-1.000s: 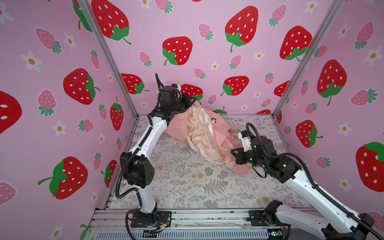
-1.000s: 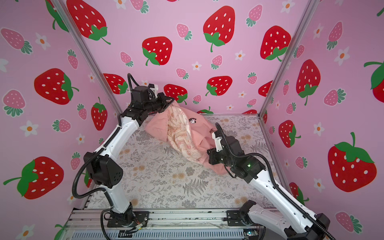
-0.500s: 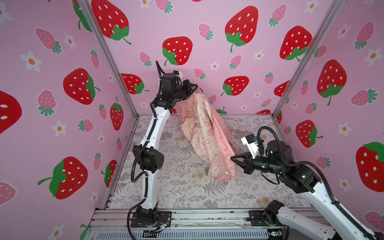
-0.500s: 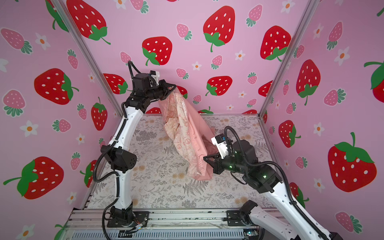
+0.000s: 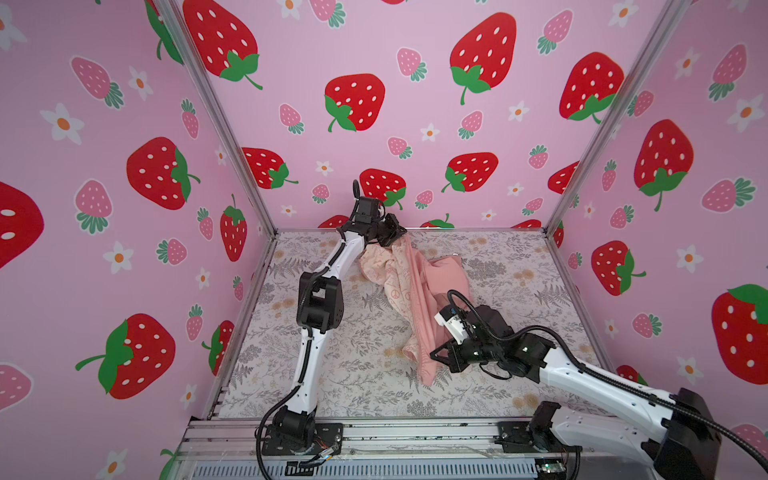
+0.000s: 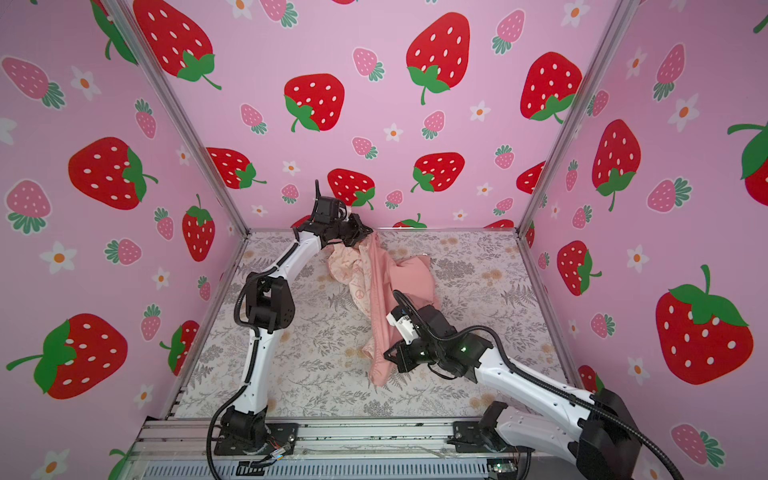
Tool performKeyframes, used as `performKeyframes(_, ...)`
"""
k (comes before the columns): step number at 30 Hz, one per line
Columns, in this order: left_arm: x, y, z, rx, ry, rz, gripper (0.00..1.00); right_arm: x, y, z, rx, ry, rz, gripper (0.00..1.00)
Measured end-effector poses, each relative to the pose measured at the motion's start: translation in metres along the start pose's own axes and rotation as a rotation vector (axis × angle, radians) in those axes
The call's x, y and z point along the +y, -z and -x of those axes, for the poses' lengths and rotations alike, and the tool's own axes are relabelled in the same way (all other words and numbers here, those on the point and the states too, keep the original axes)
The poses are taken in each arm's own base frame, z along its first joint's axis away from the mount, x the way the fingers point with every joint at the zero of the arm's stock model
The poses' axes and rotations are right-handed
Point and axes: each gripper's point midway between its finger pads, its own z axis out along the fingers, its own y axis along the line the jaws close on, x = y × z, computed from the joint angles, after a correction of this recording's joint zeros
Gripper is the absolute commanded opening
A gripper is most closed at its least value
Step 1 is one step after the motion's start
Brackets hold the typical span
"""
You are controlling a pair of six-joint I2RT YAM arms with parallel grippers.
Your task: Zip up the jacket
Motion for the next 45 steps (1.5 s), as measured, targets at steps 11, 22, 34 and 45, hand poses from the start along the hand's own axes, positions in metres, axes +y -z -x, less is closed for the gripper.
performKeyframes(11,0.0,-0.004,0.009,-0.036,-0.013,-0.016,0.51,-0.049,-0.029,-0.045,0.127,-0.147,-0.17,0.66)
performKeyframes(22,-0.006,0.065,0.008,-0.134,-0.067,0.106,0.6,-0.072,0.025,0.016,-0.068,-0.224,-0.322,0.82)
performKeyframes(34,0.06,0.186,-0.051,-0.26,0.003,0.285,0.58,-0.072,-0.019,0.046,0.013,-0.151,-0.426,0.79)
performKeyframes(45,0.177,0.13,-0.064,-0.122,0.154,0.382,0.6,-0.066,-0.04,0.051,0.018,-0.058,-0.589,0.93)
